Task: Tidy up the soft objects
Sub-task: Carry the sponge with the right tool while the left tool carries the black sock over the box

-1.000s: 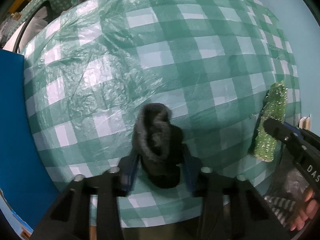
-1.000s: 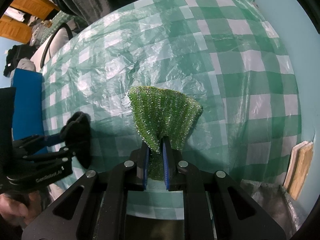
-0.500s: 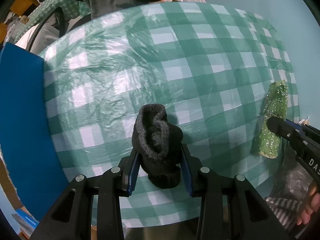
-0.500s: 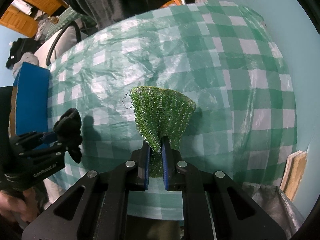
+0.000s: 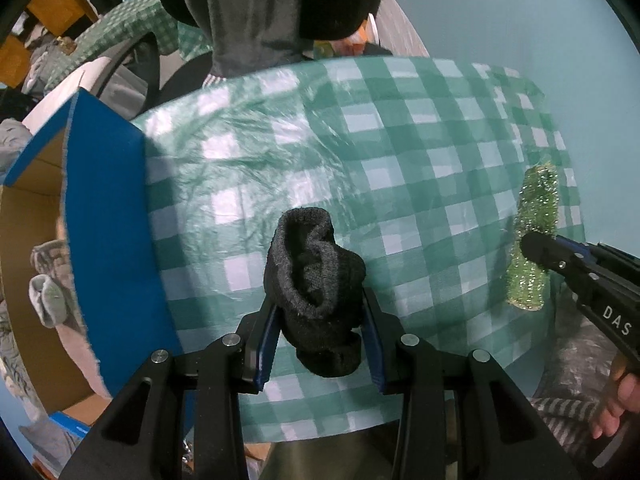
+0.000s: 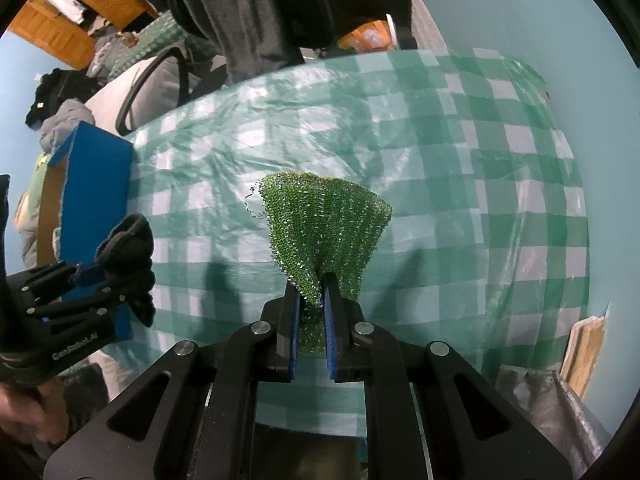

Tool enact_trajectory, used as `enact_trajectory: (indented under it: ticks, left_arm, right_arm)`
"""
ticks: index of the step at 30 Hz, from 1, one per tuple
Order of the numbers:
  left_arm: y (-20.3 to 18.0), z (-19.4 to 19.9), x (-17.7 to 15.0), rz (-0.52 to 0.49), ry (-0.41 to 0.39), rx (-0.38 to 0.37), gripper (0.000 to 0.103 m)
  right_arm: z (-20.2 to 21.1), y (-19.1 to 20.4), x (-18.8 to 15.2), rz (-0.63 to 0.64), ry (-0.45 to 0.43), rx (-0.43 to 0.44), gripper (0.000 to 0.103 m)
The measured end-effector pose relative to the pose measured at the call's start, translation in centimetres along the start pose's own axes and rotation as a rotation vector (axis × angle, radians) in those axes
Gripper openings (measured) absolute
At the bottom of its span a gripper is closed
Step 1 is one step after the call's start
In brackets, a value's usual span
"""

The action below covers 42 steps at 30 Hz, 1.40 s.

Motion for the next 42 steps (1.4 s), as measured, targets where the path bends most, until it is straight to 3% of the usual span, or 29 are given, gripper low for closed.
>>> enact_trajectory:
  ticks: [17, 42]
  left_arm:
    - [4.1, 5.1, 0.7, 0.013, -0.085, -0.005, 0.038]
    - [12.9, 9.3, -0.1, 0.137, -0.154, 0.015, 0.038]
  right_arm:
    - [2.4, 5.9, 2.2, 0.06, -0.058, 0.036, 0.01]
    - [3.3, 16.2, 6.0, 0.224, -0.1, 0.115, 0.01]
Point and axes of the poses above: each gripper's, at about its wrist camera, not at the fingertips, and z roughly against the way its jaws point, y to its left, x to its top, the point moved 3 cm from there along -z, roughly the way its jaws point, and after that the axes turned 9 degrees about z, right-handed, at the moved point
